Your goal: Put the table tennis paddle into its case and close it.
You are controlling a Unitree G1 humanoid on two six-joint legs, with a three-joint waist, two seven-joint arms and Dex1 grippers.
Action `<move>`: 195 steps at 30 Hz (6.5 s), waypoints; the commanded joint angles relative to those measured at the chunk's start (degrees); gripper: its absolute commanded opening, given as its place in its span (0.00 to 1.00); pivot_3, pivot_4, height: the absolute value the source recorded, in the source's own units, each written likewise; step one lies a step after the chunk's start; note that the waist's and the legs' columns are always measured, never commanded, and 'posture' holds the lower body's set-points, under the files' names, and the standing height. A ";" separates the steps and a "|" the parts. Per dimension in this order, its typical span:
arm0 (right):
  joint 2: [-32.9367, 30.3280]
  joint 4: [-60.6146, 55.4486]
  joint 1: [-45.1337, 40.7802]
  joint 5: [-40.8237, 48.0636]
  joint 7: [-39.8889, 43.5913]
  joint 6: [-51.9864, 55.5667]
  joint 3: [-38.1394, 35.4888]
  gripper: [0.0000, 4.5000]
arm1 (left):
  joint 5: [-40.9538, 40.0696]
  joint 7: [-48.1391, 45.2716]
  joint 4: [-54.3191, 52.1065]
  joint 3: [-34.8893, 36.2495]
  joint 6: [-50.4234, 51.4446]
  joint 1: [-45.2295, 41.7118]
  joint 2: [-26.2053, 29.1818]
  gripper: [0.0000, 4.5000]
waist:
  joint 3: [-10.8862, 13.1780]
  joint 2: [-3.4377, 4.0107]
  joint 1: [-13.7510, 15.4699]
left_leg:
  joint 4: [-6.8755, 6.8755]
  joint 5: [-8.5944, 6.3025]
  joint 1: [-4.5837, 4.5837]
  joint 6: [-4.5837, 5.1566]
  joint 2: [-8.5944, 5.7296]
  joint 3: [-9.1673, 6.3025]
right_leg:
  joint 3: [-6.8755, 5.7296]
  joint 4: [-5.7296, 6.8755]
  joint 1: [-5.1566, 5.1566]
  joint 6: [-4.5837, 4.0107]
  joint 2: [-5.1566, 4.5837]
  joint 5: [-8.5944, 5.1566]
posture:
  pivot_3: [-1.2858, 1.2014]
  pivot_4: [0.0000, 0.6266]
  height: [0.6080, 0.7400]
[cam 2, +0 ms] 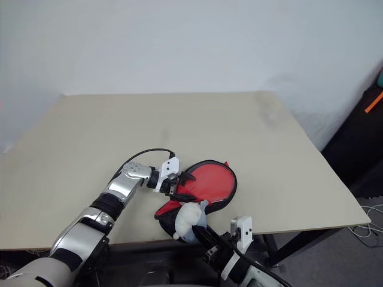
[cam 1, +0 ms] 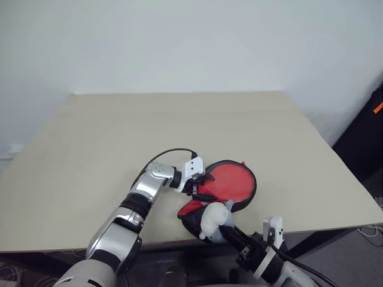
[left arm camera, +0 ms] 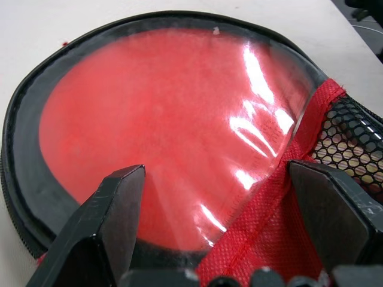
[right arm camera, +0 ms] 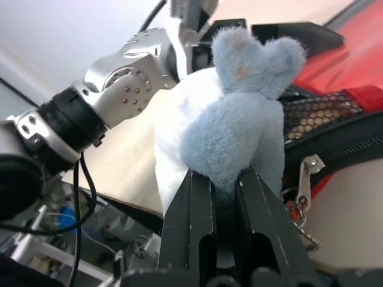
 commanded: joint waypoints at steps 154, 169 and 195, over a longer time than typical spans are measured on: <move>-11.69 16.74 -25.98 10.84 -13.85 9.07 -27.91 1.00 | -9.67 -11.29 -15.64 8.23 25.71 1.15 3.80 0.90 | 1.21 0.99 -0.20 | 3.05 1.62 0.27 -0.47 -1.89 -0.65 | 2.95 -0.22 0.23 1.72 0.65 -0.97 | 0.52 0.00 1.00; -12.41 25.20 -37.92 1.60 -7.86 11.06 -24.19 1.00 | -7.93 -9.71 -14.09 7.17 19.57 5.23 4.09 0.90 | 1.19 1.00 -0.16 | 3.09 1.71 0.31 -0.34 -1.89 -0.38 | 4.57 -0.11 0.18 1.83 1.60 -0.88 | 0.52 0.00 1.00; -9.26 26.25 -40.23 -4.75 -6.38 13.31 -24.55 0.01 | -7.33 -5.81 -9.71 7.35 17.19 3.70 0.61 0.90 | 1.14 0.99 -0.21 | 3.56 1.74 0.30 -0.28 -1.90 -0.14 | 5.88 -0.03 0.24 1.89 2.35 -0.84 | 0.52 0.00 1.00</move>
